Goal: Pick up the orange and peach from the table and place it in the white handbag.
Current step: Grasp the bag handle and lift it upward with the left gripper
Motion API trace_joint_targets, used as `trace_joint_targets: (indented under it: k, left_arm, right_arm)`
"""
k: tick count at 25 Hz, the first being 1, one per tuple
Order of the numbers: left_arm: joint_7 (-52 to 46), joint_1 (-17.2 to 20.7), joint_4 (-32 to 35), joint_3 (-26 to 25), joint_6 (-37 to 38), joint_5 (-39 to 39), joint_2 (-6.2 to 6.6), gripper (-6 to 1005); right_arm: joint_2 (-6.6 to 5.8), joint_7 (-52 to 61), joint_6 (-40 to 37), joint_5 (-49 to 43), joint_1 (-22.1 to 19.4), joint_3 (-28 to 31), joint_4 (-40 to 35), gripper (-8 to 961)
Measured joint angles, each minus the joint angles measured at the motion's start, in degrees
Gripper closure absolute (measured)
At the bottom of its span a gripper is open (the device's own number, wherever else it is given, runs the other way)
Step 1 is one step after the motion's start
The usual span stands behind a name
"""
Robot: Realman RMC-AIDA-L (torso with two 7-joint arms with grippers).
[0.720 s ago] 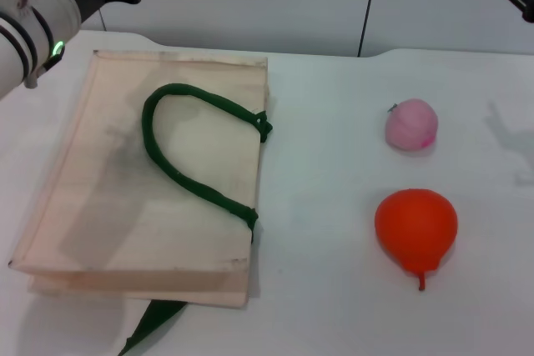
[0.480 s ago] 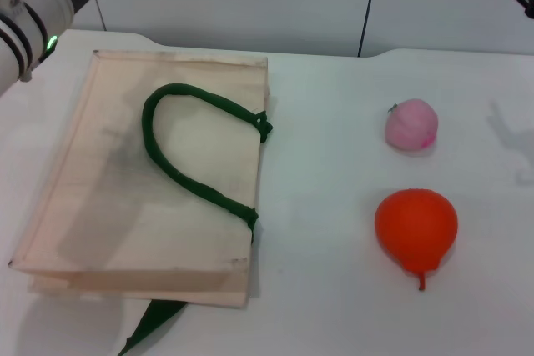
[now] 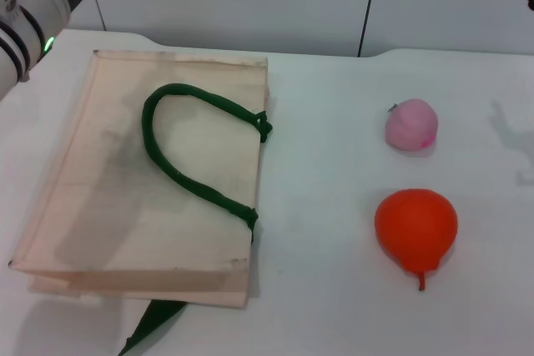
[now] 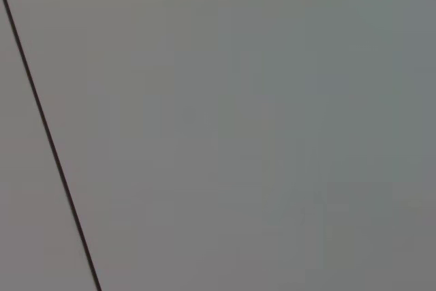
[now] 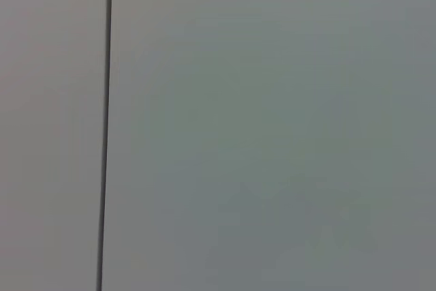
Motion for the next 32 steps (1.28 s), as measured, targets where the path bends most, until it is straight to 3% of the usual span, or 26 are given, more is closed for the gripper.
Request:
trace_joint_targets:
  k: [9,12,16,22,29,32]
  left_arm:
    - [0.01,0.05,0.22,0.00,-0.35,-0.07,-0.03,888]
    - [0.01,0.19,2.79,-0.17,-4.92,-0.18,0.14,887]
    - [-0.52,0.26,9.81,-2.66,-18.53,-0.09,0.20,884]
    - [-3.22,-2.85,18.38,-11.75,-46.09,0.13,0.33,858]
    - [-4.91,-11.50,18.81,-23.30,-72.68,6.96,0.45,828]
    - [-4.91,-14.77,16.87,-24.94,-77.57,11.52,0.42,828]
  right_arm:
    - [-0.07,0.00,0.35,0.08,-0.01,0.27,0.17,78]
    - [-0.10,0.18,0.53,0.16,-0.01,0.40,0.38,79]
    - [-0.13,0.26,0.65,0.21,-0.20,0.51,0.56,80]
    - [-0.18,0.29,0.69,0.21,-0.46,0.61,0.60,78]
    - [-0.18,0.32,0.70,0.21,-0.42,0.62,0.62,79]
    - [-0.18,0.33,0.75,0.21,-0.23,0.61,0.62,80]
